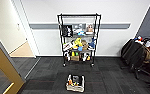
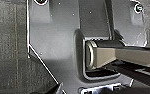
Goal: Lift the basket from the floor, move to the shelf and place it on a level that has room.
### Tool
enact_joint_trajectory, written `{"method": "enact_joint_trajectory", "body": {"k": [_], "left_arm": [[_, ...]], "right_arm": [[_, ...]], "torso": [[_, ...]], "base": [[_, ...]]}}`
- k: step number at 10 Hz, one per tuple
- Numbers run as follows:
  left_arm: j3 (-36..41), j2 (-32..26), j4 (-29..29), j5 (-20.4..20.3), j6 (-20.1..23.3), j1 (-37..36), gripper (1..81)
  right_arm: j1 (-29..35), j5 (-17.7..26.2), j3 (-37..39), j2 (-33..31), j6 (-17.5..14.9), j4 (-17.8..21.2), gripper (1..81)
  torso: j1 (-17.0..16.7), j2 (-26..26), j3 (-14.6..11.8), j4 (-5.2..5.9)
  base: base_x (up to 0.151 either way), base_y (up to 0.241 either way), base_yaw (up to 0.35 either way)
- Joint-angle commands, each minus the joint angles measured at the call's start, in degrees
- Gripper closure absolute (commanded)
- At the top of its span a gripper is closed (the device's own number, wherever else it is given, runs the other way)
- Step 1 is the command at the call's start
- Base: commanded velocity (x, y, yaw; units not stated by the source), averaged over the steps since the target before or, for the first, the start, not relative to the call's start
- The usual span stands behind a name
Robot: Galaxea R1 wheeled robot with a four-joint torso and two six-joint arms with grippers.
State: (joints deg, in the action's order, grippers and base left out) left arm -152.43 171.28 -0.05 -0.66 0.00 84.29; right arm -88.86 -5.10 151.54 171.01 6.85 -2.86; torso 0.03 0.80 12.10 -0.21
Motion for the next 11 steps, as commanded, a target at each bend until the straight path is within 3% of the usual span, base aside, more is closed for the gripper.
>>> {"method": "enact_joint_trajectory", "body": {"k": [1,11], "left_arm": [[0.3,0.0,0.4,3.8,0.3,-1.4,1.0],[0.2,-0.1,-0.2,3.8,0.3,-1.4,1.0]], "right_arm": [[1.3,3.4,0.1,-0.1,0.3,-0.1,1.0],[1.6,3.4,0.6,-0.2,0.2,-0.3,1.0]], "torso": [[0.0,0.0,0.0,0.0],[0.0,0.0,0.0,0.0]], "base": [[0.133,0.0,0.0],[0.142,0.0,0.0]]}}
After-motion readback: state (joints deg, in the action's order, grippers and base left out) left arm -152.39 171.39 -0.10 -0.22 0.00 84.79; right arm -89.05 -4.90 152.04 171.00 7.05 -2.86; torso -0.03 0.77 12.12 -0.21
